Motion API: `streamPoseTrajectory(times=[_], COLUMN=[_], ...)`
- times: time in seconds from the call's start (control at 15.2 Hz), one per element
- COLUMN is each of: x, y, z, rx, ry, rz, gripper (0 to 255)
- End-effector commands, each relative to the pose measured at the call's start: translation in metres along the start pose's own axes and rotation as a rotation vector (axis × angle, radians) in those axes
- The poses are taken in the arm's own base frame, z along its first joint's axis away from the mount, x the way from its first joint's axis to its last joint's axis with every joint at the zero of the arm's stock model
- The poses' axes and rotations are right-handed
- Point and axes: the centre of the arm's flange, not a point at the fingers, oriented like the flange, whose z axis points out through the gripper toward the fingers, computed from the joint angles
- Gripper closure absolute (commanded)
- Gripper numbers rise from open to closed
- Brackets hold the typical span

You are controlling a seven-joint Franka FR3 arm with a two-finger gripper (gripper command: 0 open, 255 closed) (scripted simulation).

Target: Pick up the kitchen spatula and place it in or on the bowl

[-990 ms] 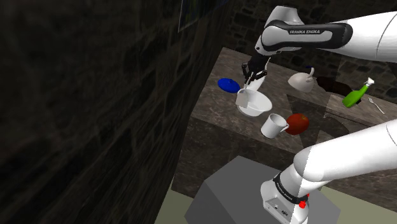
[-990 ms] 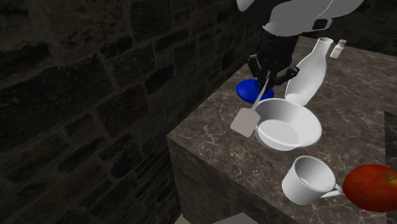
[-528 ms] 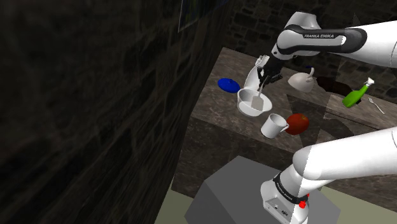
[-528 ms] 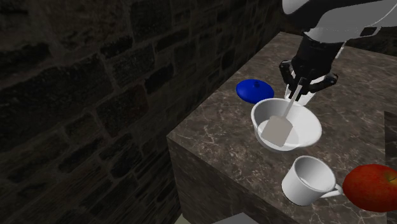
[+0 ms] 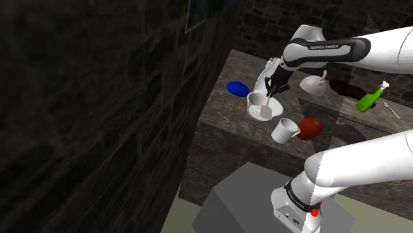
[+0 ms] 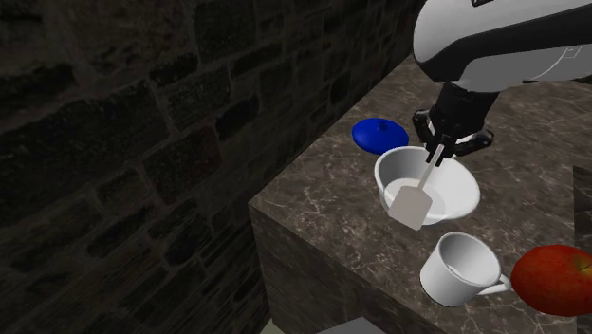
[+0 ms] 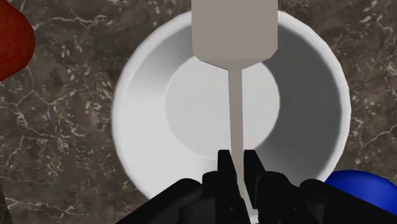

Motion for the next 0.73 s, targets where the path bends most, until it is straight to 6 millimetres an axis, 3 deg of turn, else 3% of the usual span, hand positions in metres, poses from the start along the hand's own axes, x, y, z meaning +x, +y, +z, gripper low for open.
streamPoseTrajectory(times=[0.0,0.33,0.66], x=[-0.002,-0.003,-0.003], y=[0.000,0.000,0.000], z=[0.011,0.037,0.037], rx=[0.000,0.000,0.000], ry=[0.001,0.001,0.001], rz=[0.000,0.000,0.000], gripper=[255,255,255])
